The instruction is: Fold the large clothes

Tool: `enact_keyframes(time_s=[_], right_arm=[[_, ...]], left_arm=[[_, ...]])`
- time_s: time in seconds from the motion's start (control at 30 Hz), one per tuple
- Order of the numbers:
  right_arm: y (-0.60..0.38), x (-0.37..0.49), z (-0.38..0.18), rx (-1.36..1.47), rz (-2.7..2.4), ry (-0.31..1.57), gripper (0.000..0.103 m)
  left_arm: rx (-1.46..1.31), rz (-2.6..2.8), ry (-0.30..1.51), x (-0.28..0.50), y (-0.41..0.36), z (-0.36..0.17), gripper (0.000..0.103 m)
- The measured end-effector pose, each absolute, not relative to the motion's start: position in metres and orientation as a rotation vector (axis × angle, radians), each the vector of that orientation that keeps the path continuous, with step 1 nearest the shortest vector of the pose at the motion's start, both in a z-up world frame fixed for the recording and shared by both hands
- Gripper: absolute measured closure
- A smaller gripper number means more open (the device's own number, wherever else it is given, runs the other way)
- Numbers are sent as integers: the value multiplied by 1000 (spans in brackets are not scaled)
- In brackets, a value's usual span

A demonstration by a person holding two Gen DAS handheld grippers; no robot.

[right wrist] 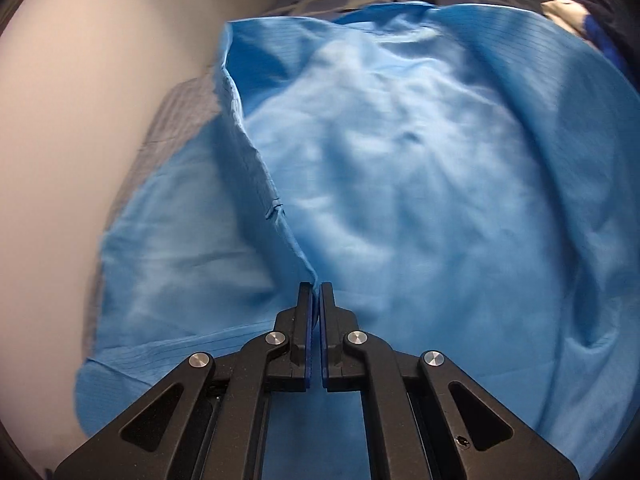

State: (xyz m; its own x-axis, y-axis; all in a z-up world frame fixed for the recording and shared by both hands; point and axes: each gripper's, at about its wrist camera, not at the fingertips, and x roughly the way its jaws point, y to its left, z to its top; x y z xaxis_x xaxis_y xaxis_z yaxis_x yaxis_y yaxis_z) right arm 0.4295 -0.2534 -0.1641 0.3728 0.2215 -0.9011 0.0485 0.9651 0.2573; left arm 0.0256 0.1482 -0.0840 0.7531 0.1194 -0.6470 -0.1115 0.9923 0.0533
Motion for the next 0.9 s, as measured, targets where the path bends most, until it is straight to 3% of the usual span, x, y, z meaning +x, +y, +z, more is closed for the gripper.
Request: enact_keyframes(time_s=[0.03, 0.17, 0.37, 0.8, 0.83, 0.87, 0.9], right_arm=[[-258, 429, -166, 247, 93, 1199, 101], [-273, 418, -157, 232, 75, 1187, 99], [-267, 348, -115, 241, 189, 1136, 83], [-287, 168, -86, 339, 367, 1074, 81], [-287, 162, -90, 322, 356, 1070, 81], [-287, 159, -94, 303, 340, 1074, 81], [-286, 158, -99, 292, 332, 1081, 81]], left_arm=[[13, 113, 713, 28, 149, -83, 35], [24, 27, 776, 54, 141, -86, 33], [-41, -56, 931, 118, 138, -102, 28], [-57, 45, 1132, 208, 161, -174, 29], [-54, 44, 1127, 209, 159, -176, 44], [-32, 45, 1121, 211, 156, -177, 71], [-2, 48, 1121, 212, 151, -178, 85]])
